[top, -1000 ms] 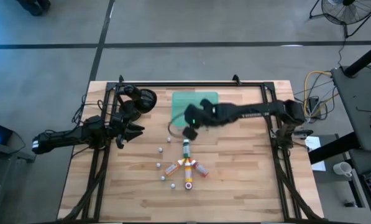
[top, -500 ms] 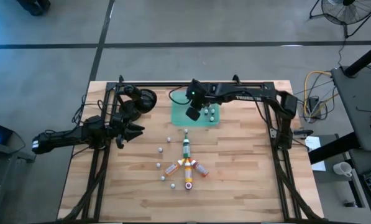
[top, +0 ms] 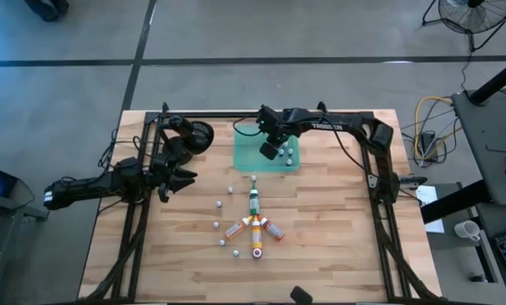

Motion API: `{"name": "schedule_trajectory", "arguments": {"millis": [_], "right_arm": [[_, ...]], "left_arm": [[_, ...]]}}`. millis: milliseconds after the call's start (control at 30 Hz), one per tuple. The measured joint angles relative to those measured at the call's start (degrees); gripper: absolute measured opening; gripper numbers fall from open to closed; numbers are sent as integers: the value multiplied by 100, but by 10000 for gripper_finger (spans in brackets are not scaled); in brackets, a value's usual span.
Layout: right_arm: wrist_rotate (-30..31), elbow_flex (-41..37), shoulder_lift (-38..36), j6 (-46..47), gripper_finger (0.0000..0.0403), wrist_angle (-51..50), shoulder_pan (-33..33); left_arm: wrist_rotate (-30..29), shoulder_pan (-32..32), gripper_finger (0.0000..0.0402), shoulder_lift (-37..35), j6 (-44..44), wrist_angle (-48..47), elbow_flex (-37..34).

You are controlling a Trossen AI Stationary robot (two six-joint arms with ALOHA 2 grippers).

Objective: Pick & Place food coloring
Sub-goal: Put the bottom center small green food coloring bottle into the bin

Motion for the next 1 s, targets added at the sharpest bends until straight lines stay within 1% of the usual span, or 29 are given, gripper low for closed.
{"name": "schedule_trajectory", "arguments": {"millis": [167,300,433,800,1000], "right_arm": [[-10,-2,127,90,50,-123,-201],[-308,10,216,48,50,-126,-274],[-323,15,227,-15,53,-117,-271],[-345,0,245,-221,113,-132,-268],[-380,0,88,-280,141,-285,-260]], "left_arm": [[0,0,106,0,1,0,2],[-2,0,106,0,2,0,2],[0,-2,106,0,1,0,2],[0,-4,106,0,1,0,0],[0,-4,106,0,2,0,0]]}}
